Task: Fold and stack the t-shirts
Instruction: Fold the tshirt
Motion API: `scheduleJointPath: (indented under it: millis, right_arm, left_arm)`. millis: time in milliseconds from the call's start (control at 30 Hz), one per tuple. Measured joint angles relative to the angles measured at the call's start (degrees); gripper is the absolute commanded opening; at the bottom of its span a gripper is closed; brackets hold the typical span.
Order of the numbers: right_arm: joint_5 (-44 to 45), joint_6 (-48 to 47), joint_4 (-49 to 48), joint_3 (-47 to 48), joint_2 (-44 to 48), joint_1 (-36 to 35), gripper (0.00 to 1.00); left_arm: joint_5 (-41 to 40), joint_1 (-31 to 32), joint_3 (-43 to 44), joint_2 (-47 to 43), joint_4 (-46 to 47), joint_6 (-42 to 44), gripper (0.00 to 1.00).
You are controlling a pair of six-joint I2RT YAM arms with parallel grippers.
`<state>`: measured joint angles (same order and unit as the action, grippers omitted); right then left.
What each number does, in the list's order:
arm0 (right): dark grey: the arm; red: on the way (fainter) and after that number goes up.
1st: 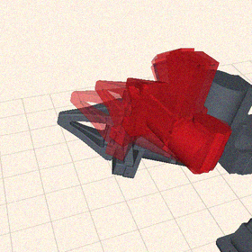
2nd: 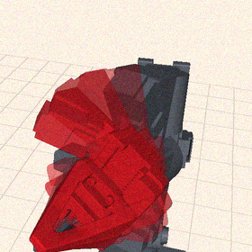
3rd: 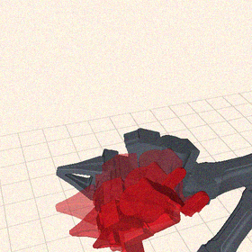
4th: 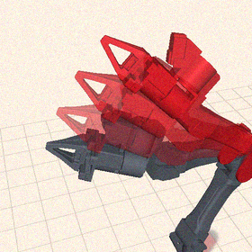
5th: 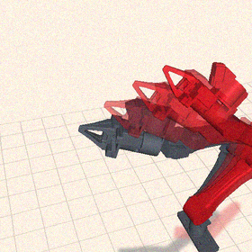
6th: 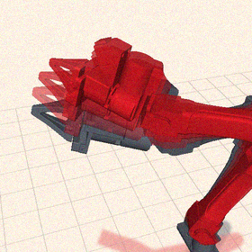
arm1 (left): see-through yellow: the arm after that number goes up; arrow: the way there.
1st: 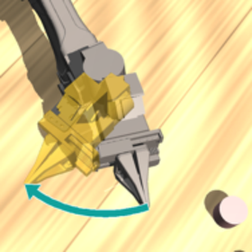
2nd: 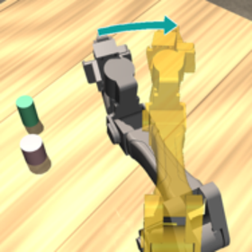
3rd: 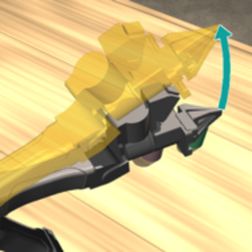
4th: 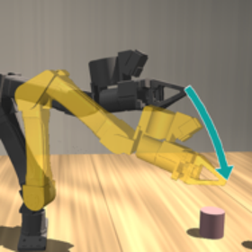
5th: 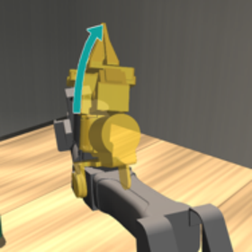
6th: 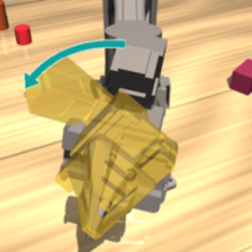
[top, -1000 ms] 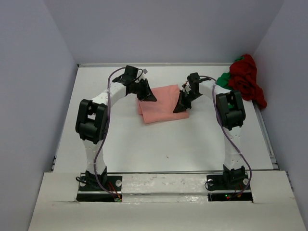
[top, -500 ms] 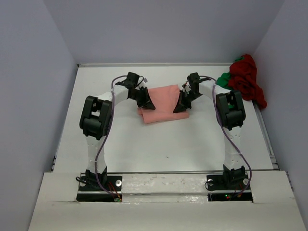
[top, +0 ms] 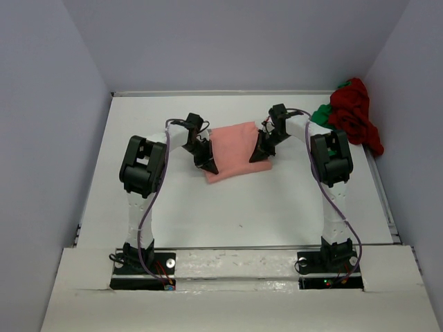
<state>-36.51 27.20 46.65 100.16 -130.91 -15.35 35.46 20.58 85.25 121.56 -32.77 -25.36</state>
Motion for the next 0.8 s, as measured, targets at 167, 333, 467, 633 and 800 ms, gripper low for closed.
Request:
scheduleJointPath:
  millis: [167,333,467,633,800]
  right_arm:
    - [0.63,-0.02,0.9,0.59,-0.07,-0.02,0.0]
    - [0.96,-0.02,1.01,0.68,-0.09,0.0,0.0]
    - [1.22,-0.04,1.33,0.96,-0.11,0.0,0.0]
    - [1.9,-0.42,3.15,3.32,-0.76,0.0,0.0]
    - [2.08,-0.5,7.28,11.45,-1.62,0.0,0.0]
  left_arm:
    - [-5.84,-0.02,0.26,-1.25,-6.29,1.88,0.0]
    - [-11.65,-0.92,-0.87,-3.3,-9.77,2.64,0.0]
    - [-15.04,-2.89,-1.25,-4.39,-10.73,2.56,0.0]
    - [-17.64,-4.33,3.23,-6.16,-11.76,2.12,0.0]
    - [-17.73,-4.13,12.37,-7.93,-11.02,1.51,0.0]
